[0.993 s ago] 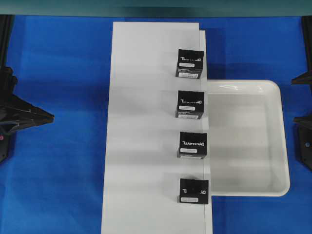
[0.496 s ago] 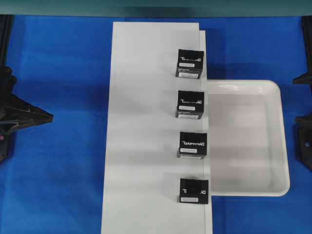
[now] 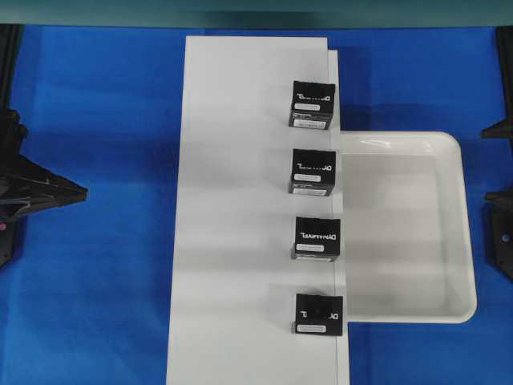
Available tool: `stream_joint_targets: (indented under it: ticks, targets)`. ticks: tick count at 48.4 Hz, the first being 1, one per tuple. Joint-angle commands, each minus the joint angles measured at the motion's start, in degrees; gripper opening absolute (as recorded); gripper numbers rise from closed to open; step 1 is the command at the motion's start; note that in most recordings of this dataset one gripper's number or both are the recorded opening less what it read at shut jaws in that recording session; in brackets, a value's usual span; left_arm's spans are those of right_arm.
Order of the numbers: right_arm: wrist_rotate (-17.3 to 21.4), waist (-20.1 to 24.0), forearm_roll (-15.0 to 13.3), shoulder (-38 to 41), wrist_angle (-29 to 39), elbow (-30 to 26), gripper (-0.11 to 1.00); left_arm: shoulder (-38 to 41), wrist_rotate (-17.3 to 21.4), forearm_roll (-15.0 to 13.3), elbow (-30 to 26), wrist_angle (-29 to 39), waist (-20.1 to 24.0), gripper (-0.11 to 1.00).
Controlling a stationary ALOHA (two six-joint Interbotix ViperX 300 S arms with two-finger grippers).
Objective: Place the box from the white plastic tray onto the white base.
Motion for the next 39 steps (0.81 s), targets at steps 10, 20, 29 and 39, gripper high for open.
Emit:
stream_joint_targets:
  ticks: [10,20,29,39]
  targets:
    - [0.00,-0.09,-0.18,0.26,-0.79,-0.26,0.93,-0.09,-0.09,0.09,-1.67,-0.53,-0.09,-0.07]
    - [0.09,-0.09,-0.18,0.18,-1.23,-0.09,0.93,-0.09,-0.09,0.09,-1.67,-0.53,-0.09,-0.07]
    - [0.35,-0.09,-0.18,0.18,-1.23,0.09,0.93,-0.09,0.00,0.09,-1.67,-0.53,-0.09,-0.07]
    - [0.44,-0.09,-0.18,0.18,-1.23,0.18,0.93,-0.09,0.09,0.09,-1.67,-0.44,0.00,-0.07]
